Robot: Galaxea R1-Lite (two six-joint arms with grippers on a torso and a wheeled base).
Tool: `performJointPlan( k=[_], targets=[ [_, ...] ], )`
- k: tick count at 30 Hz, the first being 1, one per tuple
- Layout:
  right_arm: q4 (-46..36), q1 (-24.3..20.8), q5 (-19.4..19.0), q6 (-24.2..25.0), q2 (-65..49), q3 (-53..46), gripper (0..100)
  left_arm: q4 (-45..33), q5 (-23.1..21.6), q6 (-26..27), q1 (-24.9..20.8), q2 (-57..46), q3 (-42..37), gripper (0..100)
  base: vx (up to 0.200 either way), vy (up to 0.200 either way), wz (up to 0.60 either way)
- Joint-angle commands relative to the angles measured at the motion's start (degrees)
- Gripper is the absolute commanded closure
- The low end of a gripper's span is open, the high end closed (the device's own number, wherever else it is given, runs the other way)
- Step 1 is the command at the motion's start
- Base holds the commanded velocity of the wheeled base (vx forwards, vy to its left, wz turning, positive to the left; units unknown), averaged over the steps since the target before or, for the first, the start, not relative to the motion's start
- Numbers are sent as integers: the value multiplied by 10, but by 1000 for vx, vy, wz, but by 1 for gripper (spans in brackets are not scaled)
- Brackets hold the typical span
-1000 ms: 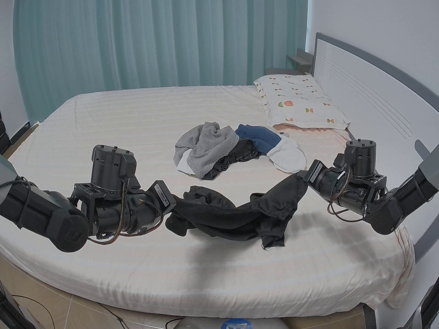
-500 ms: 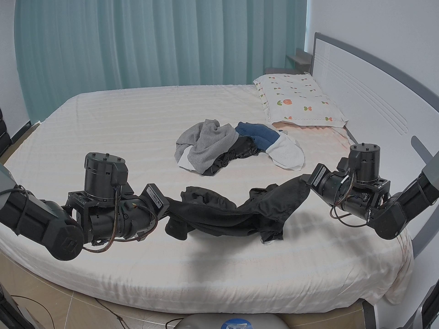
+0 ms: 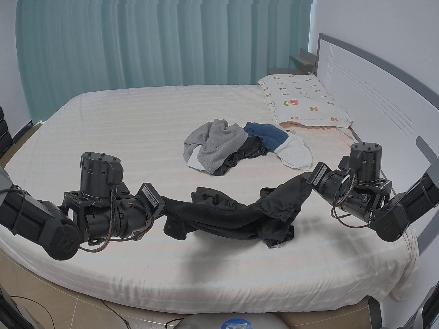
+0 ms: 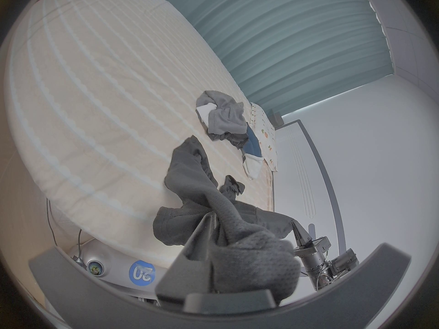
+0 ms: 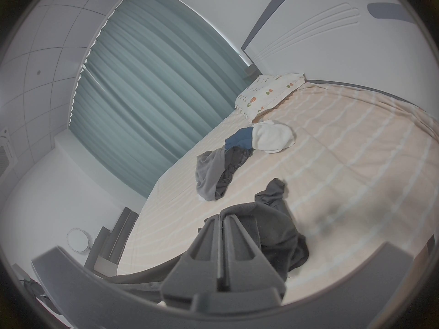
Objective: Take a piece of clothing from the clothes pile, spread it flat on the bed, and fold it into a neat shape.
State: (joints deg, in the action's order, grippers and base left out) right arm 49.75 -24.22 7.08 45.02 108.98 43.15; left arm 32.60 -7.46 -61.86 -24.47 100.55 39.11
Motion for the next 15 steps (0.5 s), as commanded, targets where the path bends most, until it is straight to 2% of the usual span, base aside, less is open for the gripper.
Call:
performJointPlan(
  k=[1,6,15],
  targets=[
    [12,-4,2,-1,-2,2,100,0,1,0,5,-15,-1,100,0,200,0],
    [76,-3,3,-10,3,-5,100,0,1,0,11,-37,-4,100,0,200,0],
    [98,0,3,-6,-1,-2,100,0,1,0,20,-39,-5,100,0,200,0]
  ],
)
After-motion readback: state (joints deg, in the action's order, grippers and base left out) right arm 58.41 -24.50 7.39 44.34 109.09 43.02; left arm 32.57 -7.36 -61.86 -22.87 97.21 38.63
